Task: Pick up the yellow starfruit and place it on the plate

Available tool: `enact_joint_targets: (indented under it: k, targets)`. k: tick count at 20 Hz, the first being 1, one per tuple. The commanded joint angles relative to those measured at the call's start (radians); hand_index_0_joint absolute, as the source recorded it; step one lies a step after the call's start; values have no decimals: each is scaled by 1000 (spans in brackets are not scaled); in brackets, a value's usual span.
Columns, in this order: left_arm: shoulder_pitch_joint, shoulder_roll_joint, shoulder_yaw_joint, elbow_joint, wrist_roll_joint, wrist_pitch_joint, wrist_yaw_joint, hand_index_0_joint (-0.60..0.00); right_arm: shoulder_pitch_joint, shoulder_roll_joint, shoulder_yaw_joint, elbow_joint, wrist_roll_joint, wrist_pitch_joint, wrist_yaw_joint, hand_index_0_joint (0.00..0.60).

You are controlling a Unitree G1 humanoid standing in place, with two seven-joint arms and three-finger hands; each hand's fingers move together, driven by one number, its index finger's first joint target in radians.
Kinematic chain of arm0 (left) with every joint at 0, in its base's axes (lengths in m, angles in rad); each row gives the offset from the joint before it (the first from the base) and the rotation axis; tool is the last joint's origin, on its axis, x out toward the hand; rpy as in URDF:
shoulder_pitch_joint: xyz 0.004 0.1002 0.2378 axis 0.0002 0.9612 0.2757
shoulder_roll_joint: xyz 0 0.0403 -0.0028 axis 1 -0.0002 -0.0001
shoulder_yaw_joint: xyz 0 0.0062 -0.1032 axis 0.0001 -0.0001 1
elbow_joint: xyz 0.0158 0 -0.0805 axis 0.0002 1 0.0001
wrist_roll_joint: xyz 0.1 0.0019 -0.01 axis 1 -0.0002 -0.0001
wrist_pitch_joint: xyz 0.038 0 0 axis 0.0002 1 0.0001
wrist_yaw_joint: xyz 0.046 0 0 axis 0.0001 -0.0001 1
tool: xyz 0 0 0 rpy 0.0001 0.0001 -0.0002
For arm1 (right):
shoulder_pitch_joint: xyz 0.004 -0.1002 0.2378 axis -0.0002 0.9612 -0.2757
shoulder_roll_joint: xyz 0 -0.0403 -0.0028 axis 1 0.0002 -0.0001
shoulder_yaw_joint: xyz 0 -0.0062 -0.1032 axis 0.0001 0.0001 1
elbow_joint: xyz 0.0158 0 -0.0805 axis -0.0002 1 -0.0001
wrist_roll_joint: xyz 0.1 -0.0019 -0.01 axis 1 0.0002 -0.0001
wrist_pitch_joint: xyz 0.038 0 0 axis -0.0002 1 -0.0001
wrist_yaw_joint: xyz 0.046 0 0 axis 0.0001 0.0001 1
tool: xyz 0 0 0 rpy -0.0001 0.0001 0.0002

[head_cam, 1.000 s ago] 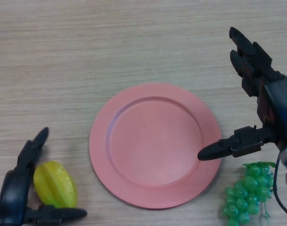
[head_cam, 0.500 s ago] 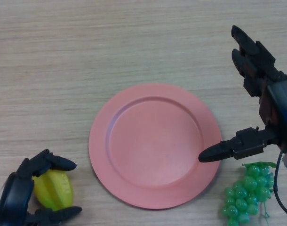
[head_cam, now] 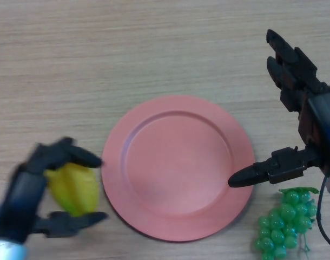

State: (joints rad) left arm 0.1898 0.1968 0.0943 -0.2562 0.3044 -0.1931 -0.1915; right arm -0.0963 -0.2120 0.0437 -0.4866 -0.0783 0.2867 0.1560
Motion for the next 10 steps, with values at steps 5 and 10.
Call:
enact_joint_targets:
  k: [5, 10]
  targets:
    - [-121, 27, -111, -39, -99, 47, 18, -600, -25, -15, -47, -87, 22, -87, -18, 0]
    - [-185, 3, -162, 68, -81, -3, 158, -600, -31, -17, -48, -81, 9, -104, -26, 0]
